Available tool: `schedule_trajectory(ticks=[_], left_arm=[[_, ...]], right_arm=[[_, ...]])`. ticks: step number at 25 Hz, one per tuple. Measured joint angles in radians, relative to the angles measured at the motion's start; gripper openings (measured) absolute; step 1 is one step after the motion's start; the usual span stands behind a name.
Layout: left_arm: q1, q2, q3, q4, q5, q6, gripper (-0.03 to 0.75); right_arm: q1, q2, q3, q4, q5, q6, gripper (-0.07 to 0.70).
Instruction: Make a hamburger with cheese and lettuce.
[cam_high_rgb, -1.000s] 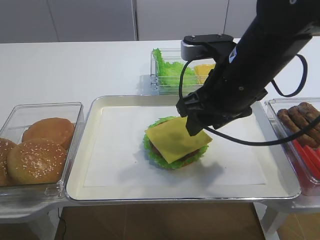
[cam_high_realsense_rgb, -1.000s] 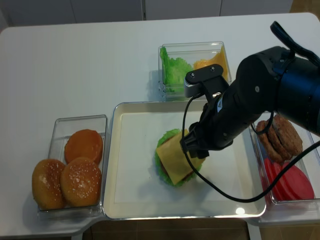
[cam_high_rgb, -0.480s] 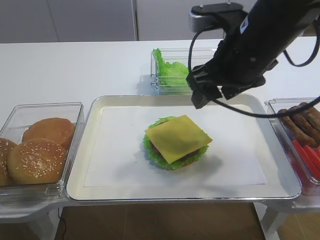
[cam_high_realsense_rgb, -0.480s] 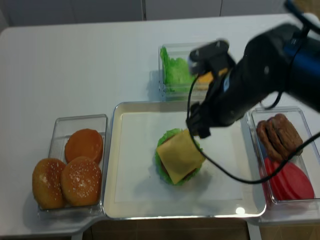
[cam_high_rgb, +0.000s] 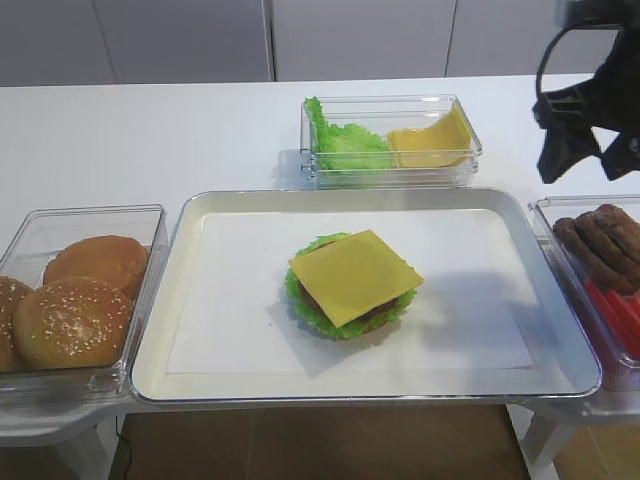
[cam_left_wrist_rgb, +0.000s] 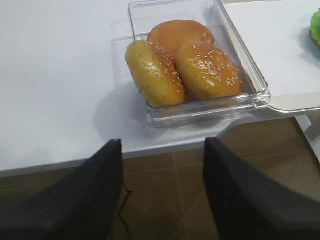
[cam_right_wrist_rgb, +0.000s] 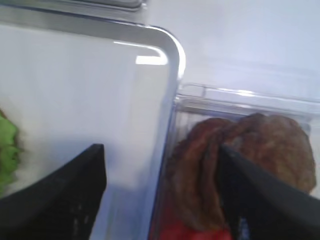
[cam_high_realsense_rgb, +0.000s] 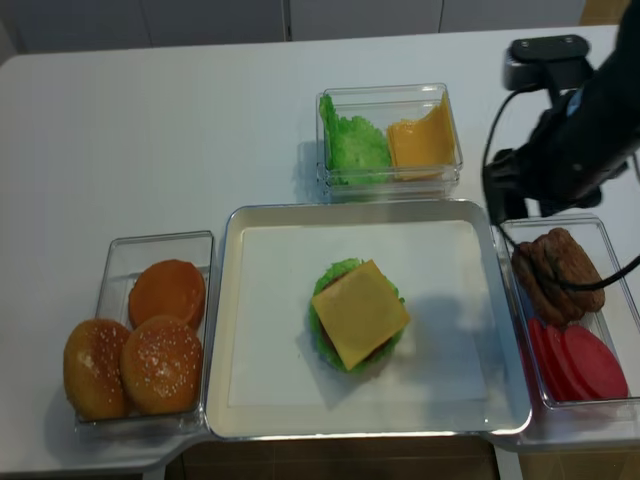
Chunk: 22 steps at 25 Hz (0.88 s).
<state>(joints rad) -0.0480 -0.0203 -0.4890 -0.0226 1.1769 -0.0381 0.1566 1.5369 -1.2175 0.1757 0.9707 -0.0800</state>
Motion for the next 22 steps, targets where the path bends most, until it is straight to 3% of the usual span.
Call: schedule_trajectory(ticks=[7,15,22], left_arm=[[0.000,0.000,0.000,0.000,0.000,0.000,0.387],[0.000,0.000,0.000,0.000,0.000,0.000,0.387],[0.000,0.000,0.000,0.000,0.000,0.000,0.387]], right_arm=[[-0.100,-0.109,0.074,0.000,0.051,0.000,0.456],[-0.106,-0.397,0.271,0.000,0.068,0.017,0.450],[-0.107,-0.675,0.358,0.000,0.120,0.017,0.449]])
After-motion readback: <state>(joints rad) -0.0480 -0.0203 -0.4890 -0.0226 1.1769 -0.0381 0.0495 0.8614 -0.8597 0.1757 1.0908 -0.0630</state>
